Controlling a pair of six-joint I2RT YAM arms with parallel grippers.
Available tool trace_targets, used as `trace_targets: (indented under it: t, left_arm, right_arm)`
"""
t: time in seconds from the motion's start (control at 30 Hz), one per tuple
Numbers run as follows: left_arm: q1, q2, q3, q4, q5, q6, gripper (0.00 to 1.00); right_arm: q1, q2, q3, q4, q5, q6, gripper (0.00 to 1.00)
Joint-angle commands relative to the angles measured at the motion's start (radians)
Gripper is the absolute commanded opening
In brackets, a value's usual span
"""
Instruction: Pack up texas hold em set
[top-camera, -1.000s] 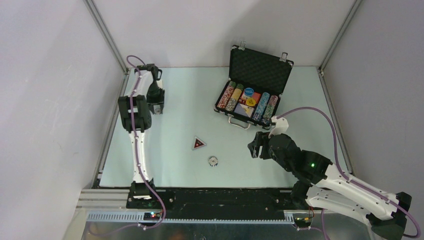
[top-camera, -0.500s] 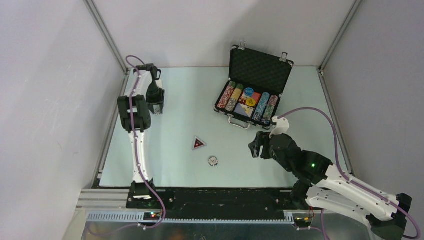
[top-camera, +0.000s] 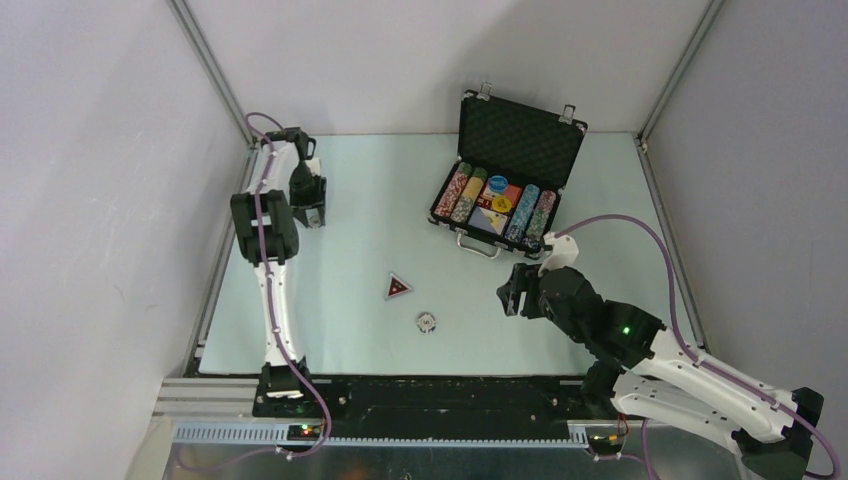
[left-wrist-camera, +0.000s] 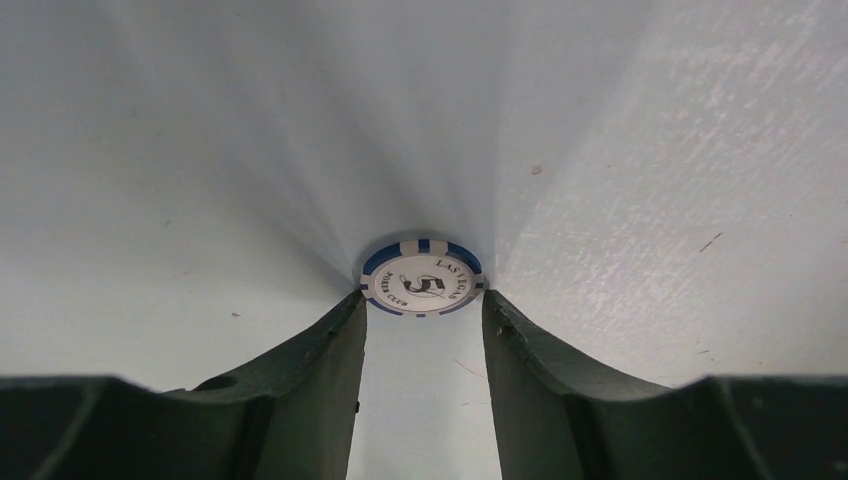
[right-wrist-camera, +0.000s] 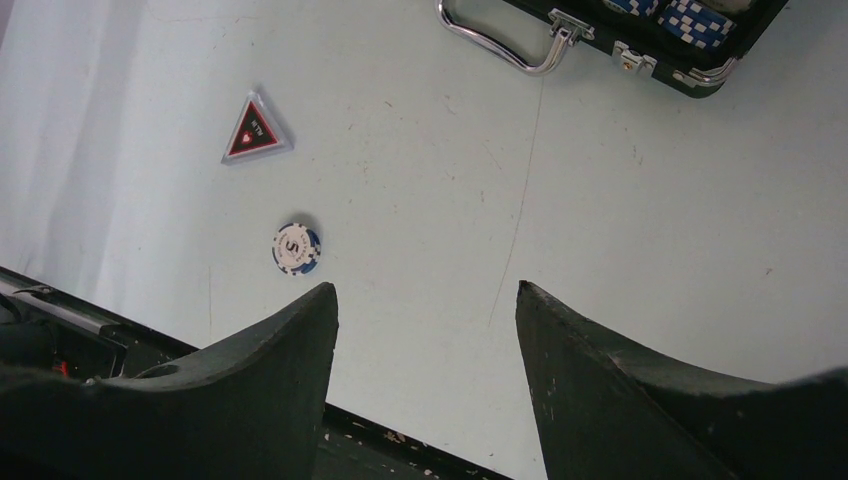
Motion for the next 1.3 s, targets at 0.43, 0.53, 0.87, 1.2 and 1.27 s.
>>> trace_targets:
  t: [0.43, 0.53, 0.87, 1.2, 1.27]
  left_arm:
    - [-0.202, -0.068, -0.002, 0.035, -0.025, 0.000, 0.52]
    - [-0.237, -0.060, 0.005, 0.033, -0.032, -0.009, 0.52]
    - [-0.302, -0.095, 0.026, 0.033, -0.065, -0.008, 0.56]
    - [-0.187, -0.233, 0.093, 0.123, 0.016, -0.101, 0.77]
    - [-0.158, -0.222, 0.104, 0.135, 0.022, -0.123, 0.79]
  right_arm:
    - [-0.007, -0.032, 0.000, 0.002, 0.001, -0.002, 0.70]
    - [-0.007, -0.036, 0.000, -0.003, -0.001, 0.002, 0.70]
    - [-0.007, -0.054, -0.009, -0.012, 0.001, 0.012, 0.70]
    - [-0.008, -0.035, -0.015, 0.000, -0.003, 0.009, 0.70]
    - [-0.009, -0.026, -0.017, 0.005, -0.004, 0.010, 0.70]
